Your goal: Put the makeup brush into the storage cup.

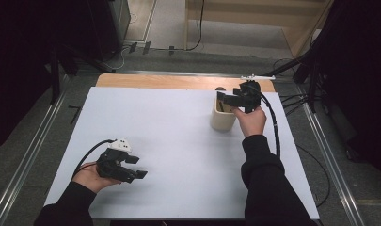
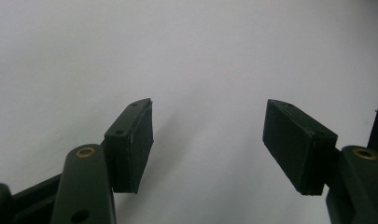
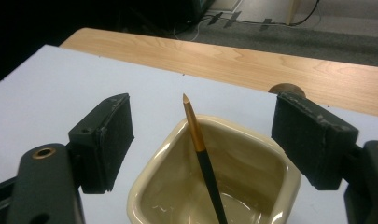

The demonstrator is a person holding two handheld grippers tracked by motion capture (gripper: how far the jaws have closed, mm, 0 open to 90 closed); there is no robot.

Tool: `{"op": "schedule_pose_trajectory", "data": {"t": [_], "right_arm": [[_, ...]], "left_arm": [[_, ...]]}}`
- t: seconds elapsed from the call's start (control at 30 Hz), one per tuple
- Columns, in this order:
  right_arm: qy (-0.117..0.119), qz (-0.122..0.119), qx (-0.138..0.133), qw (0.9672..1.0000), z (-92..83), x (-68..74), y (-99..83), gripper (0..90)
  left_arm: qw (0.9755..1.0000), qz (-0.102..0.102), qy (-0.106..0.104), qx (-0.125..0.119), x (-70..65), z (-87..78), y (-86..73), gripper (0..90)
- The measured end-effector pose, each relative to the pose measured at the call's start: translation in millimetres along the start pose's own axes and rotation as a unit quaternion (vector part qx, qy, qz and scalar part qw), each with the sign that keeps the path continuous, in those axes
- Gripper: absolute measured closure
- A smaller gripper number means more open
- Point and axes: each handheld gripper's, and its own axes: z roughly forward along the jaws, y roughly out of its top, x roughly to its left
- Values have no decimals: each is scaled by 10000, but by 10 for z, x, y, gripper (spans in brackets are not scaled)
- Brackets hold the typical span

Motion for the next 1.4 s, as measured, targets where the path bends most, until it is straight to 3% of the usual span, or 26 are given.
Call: {"op": "schedule_pose_trajectory", "data": {"t": [0.63,1.4], "right_arm": [[23,-86,234,9997,-103,42,-74,224],[146,-314,443,9984,-275,186,-243,215]], "left_arm": [[10000,-27,10,-5,5,-4,-2,340],[10000,10,47,-41,23,-4,-14,336]]}}
